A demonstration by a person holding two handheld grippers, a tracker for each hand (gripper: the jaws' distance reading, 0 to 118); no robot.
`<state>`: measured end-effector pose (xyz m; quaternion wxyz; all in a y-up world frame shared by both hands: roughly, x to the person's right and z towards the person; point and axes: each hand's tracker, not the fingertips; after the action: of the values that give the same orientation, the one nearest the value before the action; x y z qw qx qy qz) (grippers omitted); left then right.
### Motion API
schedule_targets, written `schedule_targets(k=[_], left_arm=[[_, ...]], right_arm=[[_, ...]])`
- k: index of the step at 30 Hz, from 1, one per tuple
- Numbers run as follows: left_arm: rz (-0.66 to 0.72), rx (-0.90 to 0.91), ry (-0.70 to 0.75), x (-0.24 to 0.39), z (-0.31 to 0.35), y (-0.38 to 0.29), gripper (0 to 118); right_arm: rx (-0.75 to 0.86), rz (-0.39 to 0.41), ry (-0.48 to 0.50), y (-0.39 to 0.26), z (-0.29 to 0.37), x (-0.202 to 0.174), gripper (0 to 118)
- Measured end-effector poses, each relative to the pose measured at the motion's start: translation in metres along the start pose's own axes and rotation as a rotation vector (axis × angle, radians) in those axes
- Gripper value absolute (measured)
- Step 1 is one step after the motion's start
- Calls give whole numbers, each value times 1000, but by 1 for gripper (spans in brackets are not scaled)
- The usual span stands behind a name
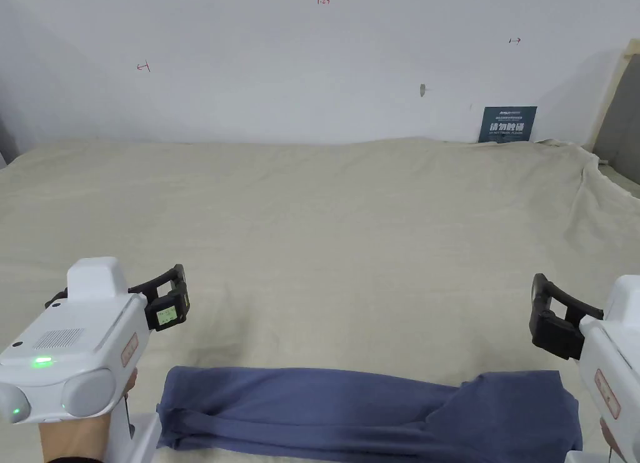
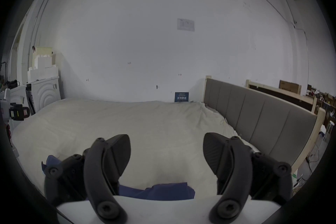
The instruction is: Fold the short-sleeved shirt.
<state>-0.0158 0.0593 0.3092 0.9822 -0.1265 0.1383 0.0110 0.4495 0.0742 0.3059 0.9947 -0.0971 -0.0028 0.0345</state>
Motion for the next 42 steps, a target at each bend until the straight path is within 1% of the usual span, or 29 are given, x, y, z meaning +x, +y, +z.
schedule_targets(k=[1, 2, 3, 4, 5, 6, 8, 11, 14, 18, 22, 24, 25, 26, 27, 28, 29, 30, 32, 35, 37, 42], left_arm=[[5, 11, -7, 0, 1, -2, 79], [8, 14, -18, -1, 1, -3, 58], [16, 12, -45, -2, 2, -4, 33], [38, 9, -92, -3, 2, -5, 7], [62, -6, -125, -6, 2, -6, 0], [102, -10, -148, -8, 1, -7, 0], [131, -59, -192, -13, -2, -10, 0], [124, -96, -177, -19, -10, -15, 0], [133, -185, -216, -28, -21, -22, 0], [192, -347, -307, -51, -45, -33, 0], [281, -509, -368, -75, -74, -57, 0], [319, -620, -388, -87, -90, -74, 0], [330, -657, -388, -92, -97, -81, 3], [345, -693, -386, -98, -102, -89, 10], [356, -716, -370, -104, -107, -97, 20], [364, -731, -365, -109, -112, -102, 32], [370, -760, -351, -115, -117, -108, 51], [375, -774, -346, -118, -121, -114, 64], [401, -802, -353, -127, -130, -124, 75], [453, -843, -391, -133, -139, -135, 76], [447, -849, -414, -133, -144, -141, 77], [400, -889, -451, -110, -148, -154, 77]], right_arm=[[11, 6, -6, 0, 1, -3, 66], [18, 12, -13, 0, 2, -4, 49], [21, 15, -14, 0, 3, -6, 32], [26, 15, -12, -1, 1, -4, 2], [33, 16, -15, -1, 1, -4, 0], [56, 10, -27, -2, 4, -3, 0], [38, 10, -6, -1, 1, 0, 0], [35, 2, -11, -3, -1, 3, 0], [24, -3, -7, -4, -6, 6, 0], [5, -1, -3, -7, -13, 6, 0], [-22, 1, 1, -10, -19, 3, 0], [-39, 5, 3, -13, -22, -1, 0], [-47, 10, 2, -14, -24, -2, 0], [-52, 13, 1, -15, -25, -3, 0], [-61, 14, 1, -17, -27, -4, 0], [-67, 14, 1, -19, -29, -5, 0], [-75, 14, 2, -20, -32, -6, 0], [-83, 15, -1, -21, -34, -7, 0], [-94, 20, -5, -24, -37, -8, 0], [-112, 24, -9, -27, -41, -10, 0], [-125, 30, -9, -29, -41, -16, 0], [-148, 49, -12, -29, -43, -23, 0]])
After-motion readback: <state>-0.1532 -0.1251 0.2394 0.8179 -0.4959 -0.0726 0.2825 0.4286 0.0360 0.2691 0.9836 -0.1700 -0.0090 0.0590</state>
